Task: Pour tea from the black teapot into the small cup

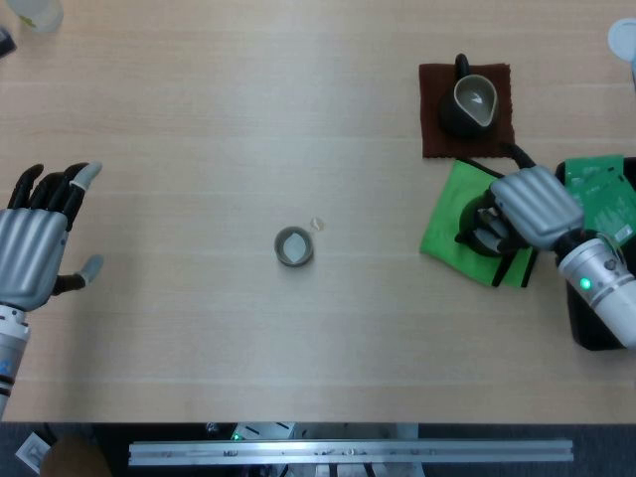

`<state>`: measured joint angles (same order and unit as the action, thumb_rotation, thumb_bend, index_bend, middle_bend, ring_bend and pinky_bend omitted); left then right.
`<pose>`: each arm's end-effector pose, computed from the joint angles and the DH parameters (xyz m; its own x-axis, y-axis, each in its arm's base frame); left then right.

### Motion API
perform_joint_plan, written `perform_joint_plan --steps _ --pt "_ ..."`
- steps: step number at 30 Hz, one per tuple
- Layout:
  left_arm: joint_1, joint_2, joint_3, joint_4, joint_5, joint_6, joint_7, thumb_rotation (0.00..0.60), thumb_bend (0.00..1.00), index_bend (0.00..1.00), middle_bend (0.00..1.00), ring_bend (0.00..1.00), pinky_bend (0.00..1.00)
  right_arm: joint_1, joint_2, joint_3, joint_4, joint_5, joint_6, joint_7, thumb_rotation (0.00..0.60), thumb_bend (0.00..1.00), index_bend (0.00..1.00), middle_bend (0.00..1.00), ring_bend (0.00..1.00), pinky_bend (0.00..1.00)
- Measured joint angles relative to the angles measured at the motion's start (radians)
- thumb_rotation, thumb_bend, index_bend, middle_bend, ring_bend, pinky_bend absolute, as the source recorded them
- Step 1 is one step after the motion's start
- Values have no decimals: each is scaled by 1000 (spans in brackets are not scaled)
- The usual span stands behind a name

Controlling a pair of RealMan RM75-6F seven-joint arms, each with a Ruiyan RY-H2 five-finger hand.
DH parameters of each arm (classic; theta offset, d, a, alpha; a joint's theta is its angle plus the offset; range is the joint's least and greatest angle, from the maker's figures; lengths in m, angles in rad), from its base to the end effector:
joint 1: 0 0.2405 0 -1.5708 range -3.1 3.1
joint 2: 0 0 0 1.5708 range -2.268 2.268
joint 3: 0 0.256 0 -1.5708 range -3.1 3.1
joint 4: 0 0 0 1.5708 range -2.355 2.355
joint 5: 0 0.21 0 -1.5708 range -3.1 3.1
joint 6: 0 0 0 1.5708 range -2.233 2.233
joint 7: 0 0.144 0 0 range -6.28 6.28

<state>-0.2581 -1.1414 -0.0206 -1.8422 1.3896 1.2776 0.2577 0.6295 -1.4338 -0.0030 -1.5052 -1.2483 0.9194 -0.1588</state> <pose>-0.2500 0.2115 0.1051 0.4116 0.2030 0.8885 0.9104 -0.1356 -0.3908 -0.2187 -0.2926 -0.0088 0.4612 -0.4314 0.7753 -0.8754 -0.3637 0.3184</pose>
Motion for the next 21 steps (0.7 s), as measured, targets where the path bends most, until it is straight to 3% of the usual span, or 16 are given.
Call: perform_joint_plan --steps 10,21 --pt "-1 -1 2 -4 -1 -3 8 600 253 18 105 139 76 -9 5 13 1 8 -11 -7 571 271 824 684 618 1" --pt "-5 1 -2 -6 -6 -3 15 600 254 18 105 139 76 -5 13 29 -5 16 -36 -11 569 166 690 534 407 0"
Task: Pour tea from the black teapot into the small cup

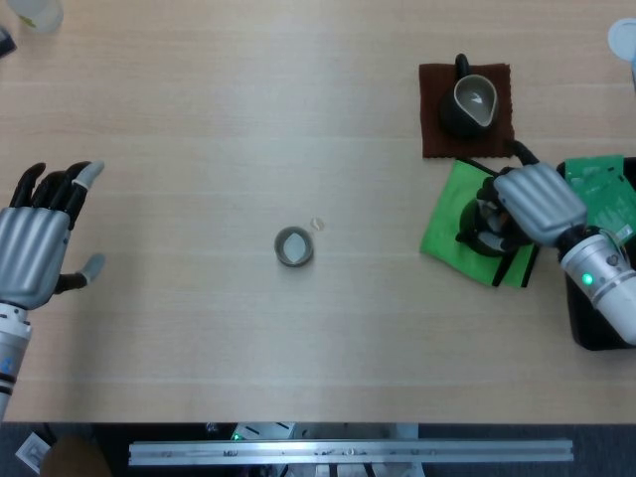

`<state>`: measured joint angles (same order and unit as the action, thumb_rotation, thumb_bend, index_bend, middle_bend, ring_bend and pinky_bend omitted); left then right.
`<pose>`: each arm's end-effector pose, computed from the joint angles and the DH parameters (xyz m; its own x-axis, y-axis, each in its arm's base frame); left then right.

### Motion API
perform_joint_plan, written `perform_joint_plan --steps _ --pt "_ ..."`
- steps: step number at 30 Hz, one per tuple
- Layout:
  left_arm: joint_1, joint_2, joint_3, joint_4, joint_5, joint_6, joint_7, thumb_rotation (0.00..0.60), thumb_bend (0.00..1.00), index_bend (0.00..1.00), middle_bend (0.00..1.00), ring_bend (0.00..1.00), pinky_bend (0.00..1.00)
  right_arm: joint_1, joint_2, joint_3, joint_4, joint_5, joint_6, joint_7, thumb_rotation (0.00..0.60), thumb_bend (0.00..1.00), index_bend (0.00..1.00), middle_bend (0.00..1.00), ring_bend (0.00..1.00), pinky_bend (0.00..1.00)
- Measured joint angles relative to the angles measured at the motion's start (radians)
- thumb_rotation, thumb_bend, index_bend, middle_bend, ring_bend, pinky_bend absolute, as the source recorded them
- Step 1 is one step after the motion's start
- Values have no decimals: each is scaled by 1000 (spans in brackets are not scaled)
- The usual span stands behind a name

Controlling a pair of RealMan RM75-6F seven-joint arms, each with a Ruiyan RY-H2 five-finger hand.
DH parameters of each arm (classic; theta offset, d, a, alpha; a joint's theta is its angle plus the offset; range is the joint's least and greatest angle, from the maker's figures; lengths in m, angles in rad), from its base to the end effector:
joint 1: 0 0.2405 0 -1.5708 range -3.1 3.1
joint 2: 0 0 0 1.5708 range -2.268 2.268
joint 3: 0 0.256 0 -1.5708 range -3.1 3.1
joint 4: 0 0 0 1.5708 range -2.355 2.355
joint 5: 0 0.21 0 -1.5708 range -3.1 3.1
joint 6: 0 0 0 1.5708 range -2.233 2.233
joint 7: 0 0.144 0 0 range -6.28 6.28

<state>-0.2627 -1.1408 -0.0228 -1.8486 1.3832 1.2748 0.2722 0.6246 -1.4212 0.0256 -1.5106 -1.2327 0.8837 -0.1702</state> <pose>-0.2483 0.2127 0.1049 0.4190 0.2027 0.8851 0.9070 -0.1381 -0.3977 -0.2193 -0.2970 -0.0056 0.4591 -0.4409 0.7712 -0.8792 -0.3499 0.3234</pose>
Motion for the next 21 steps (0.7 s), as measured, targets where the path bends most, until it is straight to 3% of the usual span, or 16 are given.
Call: perform_joint_plan --steps 9,21 --pt "-2 2 -2 1 -3 -1 1 600 254 18 105 139 76 5 7 16 -7 -2 -12 15 567 33 606 476 358 0" --pt "-1 5 -1 1 -2 2 -1 600 253 18 105 139 76 15 33 28 -38 -7 -16 -8 566 0 570 435 306 0"
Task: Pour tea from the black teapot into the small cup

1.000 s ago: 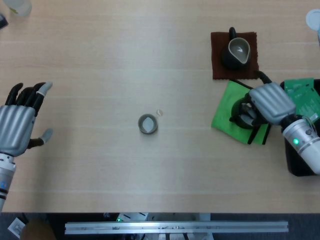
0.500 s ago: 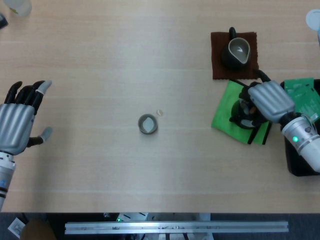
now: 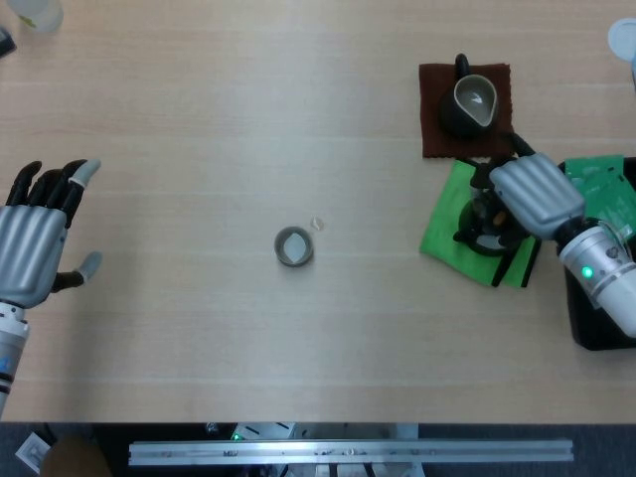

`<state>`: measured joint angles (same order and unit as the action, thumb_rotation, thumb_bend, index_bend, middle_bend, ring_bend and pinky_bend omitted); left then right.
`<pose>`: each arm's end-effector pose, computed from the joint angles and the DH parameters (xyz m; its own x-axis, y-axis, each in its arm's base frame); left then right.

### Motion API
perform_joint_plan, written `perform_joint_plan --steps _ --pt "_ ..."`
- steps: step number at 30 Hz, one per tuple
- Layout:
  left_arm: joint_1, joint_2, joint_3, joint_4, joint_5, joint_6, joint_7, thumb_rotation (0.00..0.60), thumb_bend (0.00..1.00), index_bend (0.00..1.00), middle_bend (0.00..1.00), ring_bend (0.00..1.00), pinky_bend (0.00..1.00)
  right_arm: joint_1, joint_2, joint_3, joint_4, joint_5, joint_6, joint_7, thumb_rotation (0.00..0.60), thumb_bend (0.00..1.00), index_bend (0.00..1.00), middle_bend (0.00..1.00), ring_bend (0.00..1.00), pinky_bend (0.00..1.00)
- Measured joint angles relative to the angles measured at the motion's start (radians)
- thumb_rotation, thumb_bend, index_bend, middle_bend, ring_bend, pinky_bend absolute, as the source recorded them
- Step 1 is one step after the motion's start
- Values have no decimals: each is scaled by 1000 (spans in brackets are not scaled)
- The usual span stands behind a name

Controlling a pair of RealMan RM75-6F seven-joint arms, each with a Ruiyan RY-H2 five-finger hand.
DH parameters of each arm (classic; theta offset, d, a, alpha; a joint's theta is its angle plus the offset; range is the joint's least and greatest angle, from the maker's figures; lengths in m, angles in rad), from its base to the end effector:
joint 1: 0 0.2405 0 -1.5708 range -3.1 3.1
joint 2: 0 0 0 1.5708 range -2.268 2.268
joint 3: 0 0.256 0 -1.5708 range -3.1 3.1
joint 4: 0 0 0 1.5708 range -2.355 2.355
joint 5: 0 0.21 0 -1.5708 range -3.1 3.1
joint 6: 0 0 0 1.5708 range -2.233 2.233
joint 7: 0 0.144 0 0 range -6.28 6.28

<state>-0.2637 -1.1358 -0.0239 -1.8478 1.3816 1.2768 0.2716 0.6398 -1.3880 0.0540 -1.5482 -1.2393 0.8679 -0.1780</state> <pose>-0.2489 0.2135 0.1069 0.4230 0.1986 0.8841 0.9052 -0.1362 -0.4025 -0.2071 -0.3037 0.0036 0.4655 -0.4235 0.7771 -0.8712 -0.3738 0.3182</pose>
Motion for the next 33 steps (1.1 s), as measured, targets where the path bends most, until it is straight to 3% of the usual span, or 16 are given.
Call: perform_joint_plan --steps 7,14,19,33 --pt "0 -1 0 3 0 0 -3 600 254 18 105 139 76 3 12 -1 -15 -1 5 -38 567 0 473 369 234 0" --pt "-1 1 -3 1 4 5 -5 600 254 18 105 139 76 2 29 -3 -35 -8 21 -71 566 2 253 234 127 0" --pt "-2 3 -6 -1 9 9 -10 600 254 18 105 139 76 0 47 -2 -55 -7 39 -101 600 71 130 171 80 0" --pt "11 10 -4 21 59 50 -43 600 254 18 105 139 76 -108 139 17 -134 -20 275 -150 600 123 121 188 72 0"
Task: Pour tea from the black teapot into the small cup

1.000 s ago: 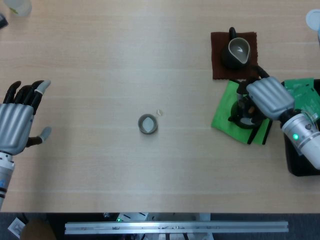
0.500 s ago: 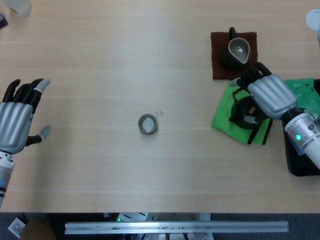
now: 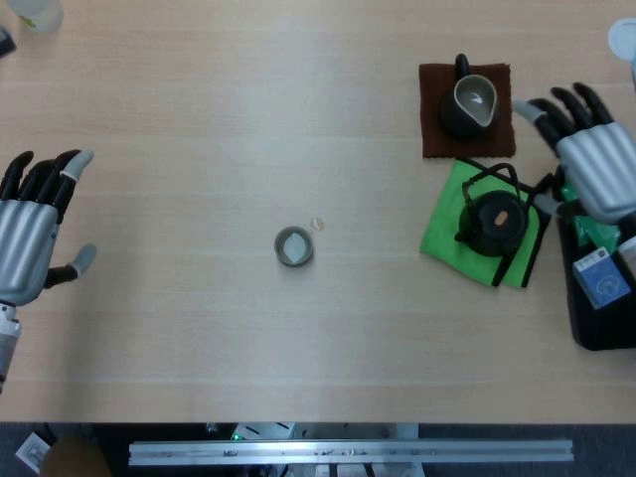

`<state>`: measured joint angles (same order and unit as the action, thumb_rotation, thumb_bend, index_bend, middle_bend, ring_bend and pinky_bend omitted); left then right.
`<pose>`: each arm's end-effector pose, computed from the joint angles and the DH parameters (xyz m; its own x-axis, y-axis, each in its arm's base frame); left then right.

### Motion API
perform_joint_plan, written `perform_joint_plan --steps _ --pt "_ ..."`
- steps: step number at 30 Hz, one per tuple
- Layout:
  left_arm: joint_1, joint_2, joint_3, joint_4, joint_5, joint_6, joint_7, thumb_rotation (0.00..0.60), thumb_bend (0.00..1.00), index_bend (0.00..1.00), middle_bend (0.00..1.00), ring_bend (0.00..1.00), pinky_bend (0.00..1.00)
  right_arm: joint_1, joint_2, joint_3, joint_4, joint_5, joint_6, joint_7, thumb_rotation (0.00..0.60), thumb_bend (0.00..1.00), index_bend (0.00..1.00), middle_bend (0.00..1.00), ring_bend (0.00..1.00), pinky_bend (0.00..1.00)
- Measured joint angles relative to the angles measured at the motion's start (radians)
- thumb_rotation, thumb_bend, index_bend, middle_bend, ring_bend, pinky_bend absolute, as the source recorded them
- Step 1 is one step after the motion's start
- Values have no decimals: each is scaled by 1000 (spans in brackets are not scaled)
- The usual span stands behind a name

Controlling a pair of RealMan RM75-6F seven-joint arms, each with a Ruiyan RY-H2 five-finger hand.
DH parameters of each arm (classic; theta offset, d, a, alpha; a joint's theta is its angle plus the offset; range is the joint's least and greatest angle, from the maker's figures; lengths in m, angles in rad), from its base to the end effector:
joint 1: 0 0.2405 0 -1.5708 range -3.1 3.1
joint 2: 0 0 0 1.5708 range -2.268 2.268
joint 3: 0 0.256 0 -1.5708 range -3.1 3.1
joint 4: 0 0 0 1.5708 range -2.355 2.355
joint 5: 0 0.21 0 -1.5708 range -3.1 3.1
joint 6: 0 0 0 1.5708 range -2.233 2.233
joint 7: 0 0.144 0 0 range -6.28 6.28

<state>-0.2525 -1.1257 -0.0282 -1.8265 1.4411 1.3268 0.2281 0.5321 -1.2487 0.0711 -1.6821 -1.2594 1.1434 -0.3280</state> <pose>-0.2476 0.2139 0.1173 0.4183 0.1351 0.8982 0.9038 -0.1600 -0.3969 -0.2162 -0.2941 0.0753 0.5284 -0.1633 0.8332 -0.8335 -0.2867 0.4724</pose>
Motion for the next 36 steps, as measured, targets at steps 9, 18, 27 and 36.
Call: perform_joint_plan --steps 9,18,27,36 --pt "41 -14 15 62 85 95 -60 600 254 18 105 139 76 -152 135 -22 -59 -32 188 4 600 133 126 206 76 0" --pt "107 -30 45 113 144 189 -78 600 254 18 105 138 76 -308 203 -63 -65 -52 335 52 600 173 132 208 76 0" --pt "151 -22 48 113 162 249 -75 600 253 18 106 138 76 -397 233 -75 -36 -59 383 117 600 174 133 208 76 0" --pt "164 -4 25 100 150 268 -66 600 254 19 106 138 76 -408 238 -55 -28 -73 361 130 600 174 133 208 76 0"
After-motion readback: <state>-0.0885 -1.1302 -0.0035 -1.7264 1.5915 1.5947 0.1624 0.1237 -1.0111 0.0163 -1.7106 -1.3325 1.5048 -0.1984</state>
